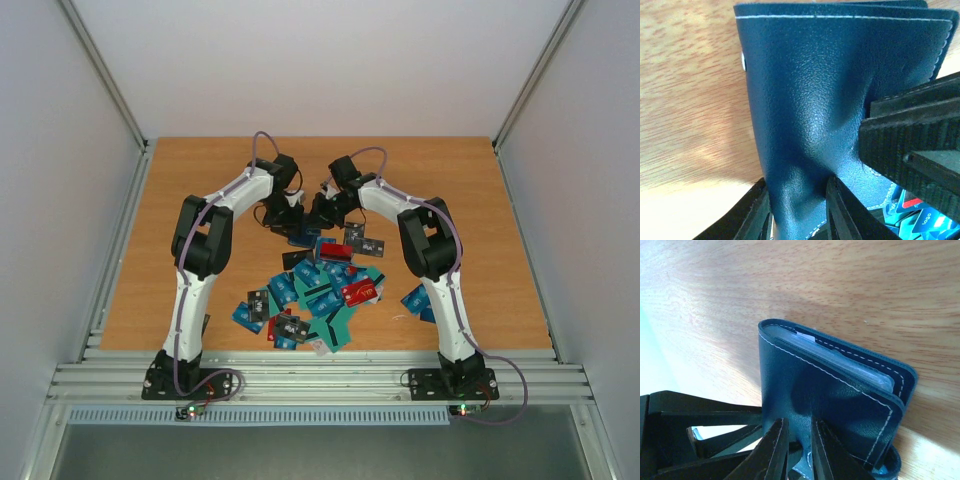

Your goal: Put the credit cards into the card holder

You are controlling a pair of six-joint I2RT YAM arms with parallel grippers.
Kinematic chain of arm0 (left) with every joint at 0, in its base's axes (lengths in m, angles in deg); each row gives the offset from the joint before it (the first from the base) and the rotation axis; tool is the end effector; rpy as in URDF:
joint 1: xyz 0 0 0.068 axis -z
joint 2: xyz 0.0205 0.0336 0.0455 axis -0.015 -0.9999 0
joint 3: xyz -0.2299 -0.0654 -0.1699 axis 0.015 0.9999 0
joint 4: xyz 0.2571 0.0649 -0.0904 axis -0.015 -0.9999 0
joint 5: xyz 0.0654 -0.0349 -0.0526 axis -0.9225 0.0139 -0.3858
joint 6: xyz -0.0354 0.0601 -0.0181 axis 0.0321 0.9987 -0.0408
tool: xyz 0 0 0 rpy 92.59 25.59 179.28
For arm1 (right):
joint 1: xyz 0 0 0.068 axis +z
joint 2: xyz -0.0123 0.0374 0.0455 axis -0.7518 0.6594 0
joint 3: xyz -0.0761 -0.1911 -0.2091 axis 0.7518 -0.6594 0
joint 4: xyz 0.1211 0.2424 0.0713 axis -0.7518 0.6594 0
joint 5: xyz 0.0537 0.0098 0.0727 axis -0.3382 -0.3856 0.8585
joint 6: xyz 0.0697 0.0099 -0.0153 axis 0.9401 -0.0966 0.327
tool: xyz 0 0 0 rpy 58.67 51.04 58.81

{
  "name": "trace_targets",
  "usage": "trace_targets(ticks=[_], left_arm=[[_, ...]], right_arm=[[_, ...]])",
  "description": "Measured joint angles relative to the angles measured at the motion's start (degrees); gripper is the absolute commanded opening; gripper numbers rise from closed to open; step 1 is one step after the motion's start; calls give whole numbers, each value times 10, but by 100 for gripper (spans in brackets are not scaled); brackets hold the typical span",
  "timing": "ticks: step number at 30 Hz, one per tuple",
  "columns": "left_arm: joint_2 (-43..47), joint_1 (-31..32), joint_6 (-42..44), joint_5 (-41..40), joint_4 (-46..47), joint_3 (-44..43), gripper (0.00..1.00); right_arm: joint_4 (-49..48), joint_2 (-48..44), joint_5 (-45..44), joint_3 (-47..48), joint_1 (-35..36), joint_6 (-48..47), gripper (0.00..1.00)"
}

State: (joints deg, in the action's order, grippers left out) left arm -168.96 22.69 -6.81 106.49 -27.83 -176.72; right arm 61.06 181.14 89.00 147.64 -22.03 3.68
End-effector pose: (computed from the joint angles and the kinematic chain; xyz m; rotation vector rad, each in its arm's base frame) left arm 0.4359 -0.2114 0.1389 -0.3789 -3.0244 0.5093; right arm 0.4560 0.2711 0.1254 -0.5341 2.6884 1.1182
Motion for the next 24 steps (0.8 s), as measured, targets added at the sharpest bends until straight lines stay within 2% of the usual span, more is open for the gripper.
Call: trace_targets(ticks=[7,16,24], left_arm=[[-2,0,-2,2,-2,-2,31],[-3,0,-6,12,-2,-3,32],[-3,2,-17,13,-2,-3,49]], right_arm=[[-3,0,-2,2,0,-3,15],[63,-42,-48,-16,-1,-54,16],[80,-79,-68,-77,-2,-77,18]])
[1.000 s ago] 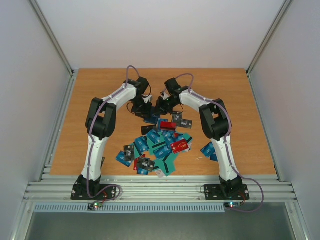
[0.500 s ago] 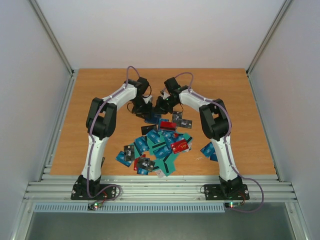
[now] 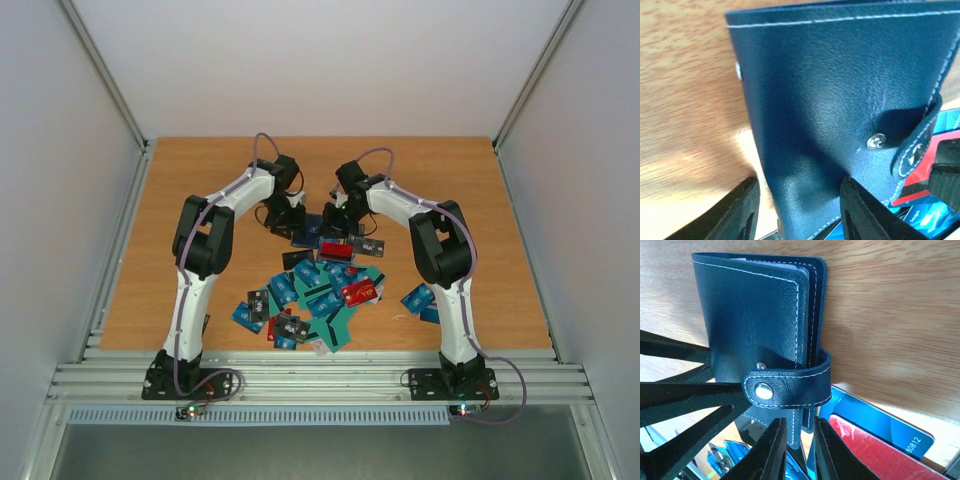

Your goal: Put the credit cards into the card holder

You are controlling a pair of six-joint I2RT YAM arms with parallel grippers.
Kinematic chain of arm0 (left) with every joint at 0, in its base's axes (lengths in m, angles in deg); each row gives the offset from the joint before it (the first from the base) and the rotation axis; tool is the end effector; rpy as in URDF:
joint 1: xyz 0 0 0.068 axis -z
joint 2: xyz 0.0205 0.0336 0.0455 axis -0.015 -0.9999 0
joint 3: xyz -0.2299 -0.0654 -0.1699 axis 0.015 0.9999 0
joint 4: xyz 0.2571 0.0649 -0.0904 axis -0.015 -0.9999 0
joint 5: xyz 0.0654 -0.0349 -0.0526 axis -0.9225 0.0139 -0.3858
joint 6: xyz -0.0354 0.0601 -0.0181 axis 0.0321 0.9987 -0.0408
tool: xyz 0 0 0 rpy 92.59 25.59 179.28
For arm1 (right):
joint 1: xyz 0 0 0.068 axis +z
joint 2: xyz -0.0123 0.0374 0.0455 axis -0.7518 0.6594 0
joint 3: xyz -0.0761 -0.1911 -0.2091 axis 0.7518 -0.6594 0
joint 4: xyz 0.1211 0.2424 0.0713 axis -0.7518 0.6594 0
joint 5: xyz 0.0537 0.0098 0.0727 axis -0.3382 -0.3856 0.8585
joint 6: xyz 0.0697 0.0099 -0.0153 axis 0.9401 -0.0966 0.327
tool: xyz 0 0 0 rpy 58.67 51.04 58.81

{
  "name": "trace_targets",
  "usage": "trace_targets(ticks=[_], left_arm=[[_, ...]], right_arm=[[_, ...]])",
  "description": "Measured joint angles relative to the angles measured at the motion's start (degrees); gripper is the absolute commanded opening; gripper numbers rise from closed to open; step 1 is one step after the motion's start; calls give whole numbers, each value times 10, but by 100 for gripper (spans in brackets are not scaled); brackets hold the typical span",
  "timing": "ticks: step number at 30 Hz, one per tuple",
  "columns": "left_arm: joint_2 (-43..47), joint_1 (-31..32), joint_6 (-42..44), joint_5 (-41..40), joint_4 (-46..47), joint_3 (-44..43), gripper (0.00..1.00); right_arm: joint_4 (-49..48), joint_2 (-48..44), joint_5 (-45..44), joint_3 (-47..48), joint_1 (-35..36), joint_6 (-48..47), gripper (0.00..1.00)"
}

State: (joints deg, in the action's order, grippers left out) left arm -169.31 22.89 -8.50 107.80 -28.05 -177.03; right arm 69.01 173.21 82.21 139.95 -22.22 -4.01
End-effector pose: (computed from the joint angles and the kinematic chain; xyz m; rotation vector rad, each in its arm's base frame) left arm 0.4353 -0.2143 0.1380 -0.3368 -3.0077 0.5362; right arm 0.4205 0.2450 0.1418 -0.6407 2.7798 0.9102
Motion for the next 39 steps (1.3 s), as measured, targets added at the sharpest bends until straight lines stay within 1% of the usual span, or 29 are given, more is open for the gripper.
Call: trace_targets(ticks=[5,10,15,20,25,29,39], left_arm=[[0,-3,1,9,-1,-2,56],[0,-16,5,17,-4,-5,59],[0,-42,10,26,-5,-6,56],[0,-59,14,52,2,-6,55],[0,-57,18,87,9,-7,50],[-6,-56,23,106,12,-9,49],[-20,-52,29,128,24,-9,43]], right_arm=[[-2,0,0,0,0,0,17],[-3,0,1,9,0,1,17],[-8,0,2,19,0,3,17],[-8,3,4,23,0,5,17],[-10,13,9,30,0,7,17],[-15,21,15,31,0,11,17],[-29,36,31,36,0,24,17]])
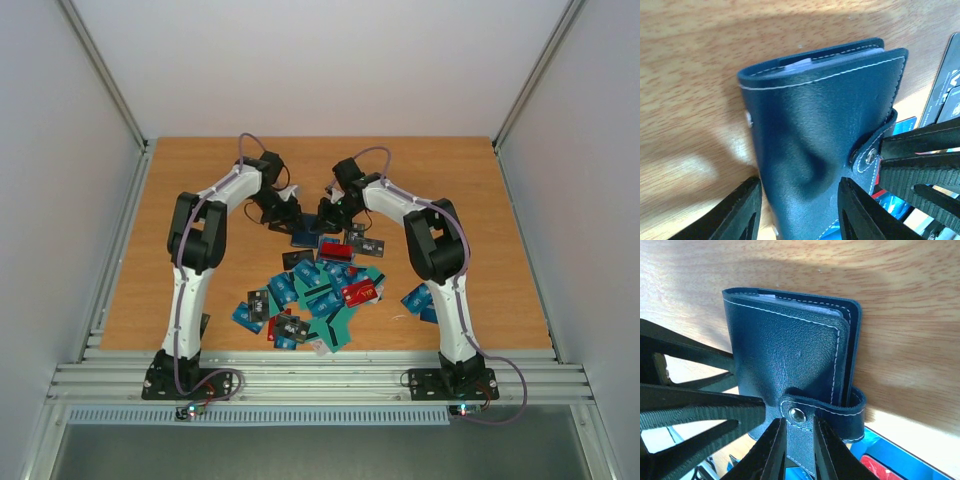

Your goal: Put the credit cards into the card holder

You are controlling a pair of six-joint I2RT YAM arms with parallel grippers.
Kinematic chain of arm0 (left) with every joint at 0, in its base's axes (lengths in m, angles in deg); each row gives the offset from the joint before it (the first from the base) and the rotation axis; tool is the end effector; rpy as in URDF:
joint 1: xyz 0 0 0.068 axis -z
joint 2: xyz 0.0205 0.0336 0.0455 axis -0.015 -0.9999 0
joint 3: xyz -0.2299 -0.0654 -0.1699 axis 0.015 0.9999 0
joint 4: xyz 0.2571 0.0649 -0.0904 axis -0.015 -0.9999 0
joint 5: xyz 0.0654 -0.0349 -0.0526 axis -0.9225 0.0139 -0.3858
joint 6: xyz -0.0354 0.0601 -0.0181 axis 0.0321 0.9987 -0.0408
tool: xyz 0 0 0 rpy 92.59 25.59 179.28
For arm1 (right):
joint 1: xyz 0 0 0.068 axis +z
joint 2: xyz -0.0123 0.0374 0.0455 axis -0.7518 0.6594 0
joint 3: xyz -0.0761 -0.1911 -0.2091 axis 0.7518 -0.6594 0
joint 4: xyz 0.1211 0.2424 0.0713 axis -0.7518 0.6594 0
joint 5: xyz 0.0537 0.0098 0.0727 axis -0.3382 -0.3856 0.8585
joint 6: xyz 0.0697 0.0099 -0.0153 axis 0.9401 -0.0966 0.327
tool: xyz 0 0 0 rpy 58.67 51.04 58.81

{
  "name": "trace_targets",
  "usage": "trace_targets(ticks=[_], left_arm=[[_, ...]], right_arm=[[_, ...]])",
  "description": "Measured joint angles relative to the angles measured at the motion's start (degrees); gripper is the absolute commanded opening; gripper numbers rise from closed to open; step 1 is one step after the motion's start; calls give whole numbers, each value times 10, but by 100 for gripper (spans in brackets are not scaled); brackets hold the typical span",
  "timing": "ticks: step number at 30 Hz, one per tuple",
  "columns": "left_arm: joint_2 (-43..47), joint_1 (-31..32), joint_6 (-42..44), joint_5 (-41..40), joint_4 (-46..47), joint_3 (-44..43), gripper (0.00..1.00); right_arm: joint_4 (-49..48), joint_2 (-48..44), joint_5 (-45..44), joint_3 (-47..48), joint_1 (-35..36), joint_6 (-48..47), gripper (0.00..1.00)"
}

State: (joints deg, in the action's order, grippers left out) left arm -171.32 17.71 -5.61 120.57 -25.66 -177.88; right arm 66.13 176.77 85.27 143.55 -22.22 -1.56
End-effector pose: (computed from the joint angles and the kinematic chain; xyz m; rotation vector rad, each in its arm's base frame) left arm 0.4571 -0.1881 0.1318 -0.2852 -2.9265 0.8711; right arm 0.4367 0.2561 0.1349 -0.6072 2.7394 0.9989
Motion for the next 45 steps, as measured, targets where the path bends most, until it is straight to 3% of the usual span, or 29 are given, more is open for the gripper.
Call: trace_targets(ticks=[13,45], left_arm=[[-6,9,5,-19,-3,-7,30],[-6,14,-34,-40,-3,-9,28]], right_arm=[[-11,11,11,14,-2,15,17],[-27,-2,5,-14,-2,3,17]])
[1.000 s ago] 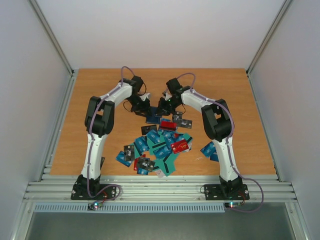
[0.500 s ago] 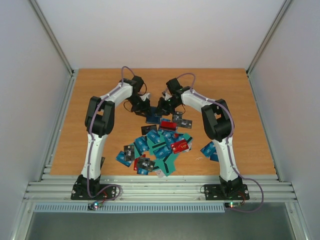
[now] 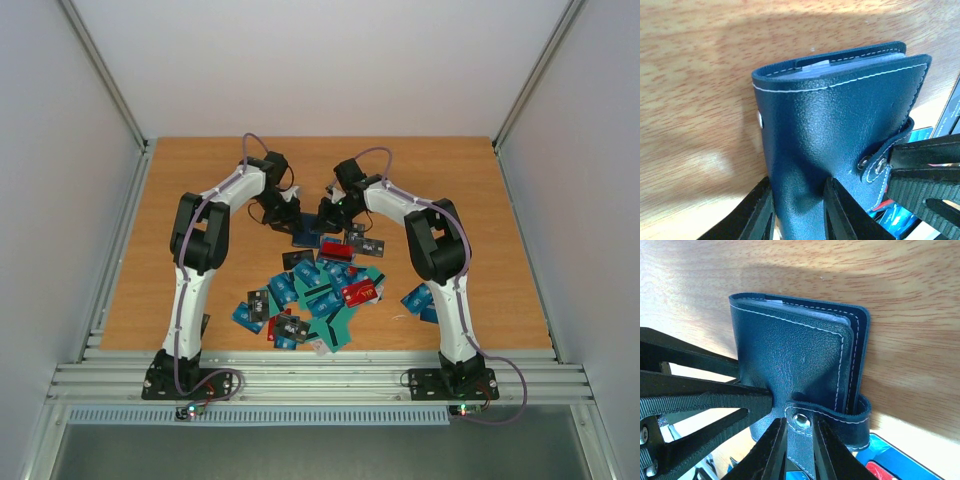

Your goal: Put the credit cards into the card holder

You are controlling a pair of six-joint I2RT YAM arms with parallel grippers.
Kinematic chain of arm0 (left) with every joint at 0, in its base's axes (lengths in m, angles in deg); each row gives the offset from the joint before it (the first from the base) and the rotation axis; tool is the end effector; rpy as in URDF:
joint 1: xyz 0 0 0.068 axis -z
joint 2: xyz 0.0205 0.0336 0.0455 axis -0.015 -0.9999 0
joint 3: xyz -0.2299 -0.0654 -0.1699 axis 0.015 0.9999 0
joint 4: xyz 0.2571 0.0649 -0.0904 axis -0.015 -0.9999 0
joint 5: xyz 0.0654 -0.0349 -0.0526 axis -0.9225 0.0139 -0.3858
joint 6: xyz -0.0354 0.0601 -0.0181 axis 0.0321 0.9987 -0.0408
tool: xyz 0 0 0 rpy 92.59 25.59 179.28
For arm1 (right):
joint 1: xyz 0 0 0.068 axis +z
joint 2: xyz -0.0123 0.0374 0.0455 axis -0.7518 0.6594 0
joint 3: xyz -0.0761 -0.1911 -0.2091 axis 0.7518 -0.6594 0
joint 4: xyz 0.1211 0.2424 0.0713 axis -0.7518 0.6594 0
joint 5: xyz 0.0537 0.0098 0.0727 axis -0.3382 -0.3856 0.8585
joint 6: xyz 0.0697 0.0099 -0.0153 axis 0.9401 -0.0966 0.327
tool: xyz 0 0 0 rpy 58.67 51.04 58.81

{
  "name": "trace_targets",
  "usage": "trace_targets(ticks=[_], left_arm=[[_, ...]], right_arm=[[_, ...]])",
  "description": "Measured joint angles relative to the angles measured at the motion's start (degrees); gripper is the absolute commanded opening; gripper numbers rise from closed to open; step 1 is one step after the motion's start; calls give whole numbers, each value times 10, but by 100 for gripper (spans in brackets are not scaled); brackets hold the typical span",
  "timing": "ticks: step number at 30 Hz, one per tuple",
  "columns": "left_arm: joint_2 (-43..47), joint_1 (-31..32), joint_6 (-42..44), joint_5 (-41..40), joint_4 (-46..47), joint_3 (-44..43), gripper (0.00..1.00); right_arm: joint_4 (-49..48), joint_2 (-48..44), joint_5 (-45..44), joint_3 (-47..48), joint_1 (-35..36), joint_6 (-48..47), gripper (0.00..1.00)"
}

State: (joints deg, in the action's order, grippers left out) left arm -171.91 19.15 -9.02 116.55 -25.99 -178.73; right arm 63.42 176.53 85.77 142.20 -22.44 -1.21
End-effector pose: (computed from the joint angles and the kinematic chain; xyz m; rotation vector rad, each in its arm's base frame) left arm 0.4556 -0.1969 0.1288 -0.2327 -2.9546 0.7641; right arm 0.4379 0.2550 0.1323 -0.6025 2.7113 1.0135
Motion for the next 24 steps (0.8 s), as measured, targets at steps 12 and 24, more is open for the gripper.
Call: trace_targets(ticks=[12,24], left_arm=[[0,3,-3,-8,-4,-5,28],[0,3,-3,-9,-6,-6,28]], right_arm=[[-10,-14,0,-25,1,3,17],[-11,-14,0,-25,5,11,17]])
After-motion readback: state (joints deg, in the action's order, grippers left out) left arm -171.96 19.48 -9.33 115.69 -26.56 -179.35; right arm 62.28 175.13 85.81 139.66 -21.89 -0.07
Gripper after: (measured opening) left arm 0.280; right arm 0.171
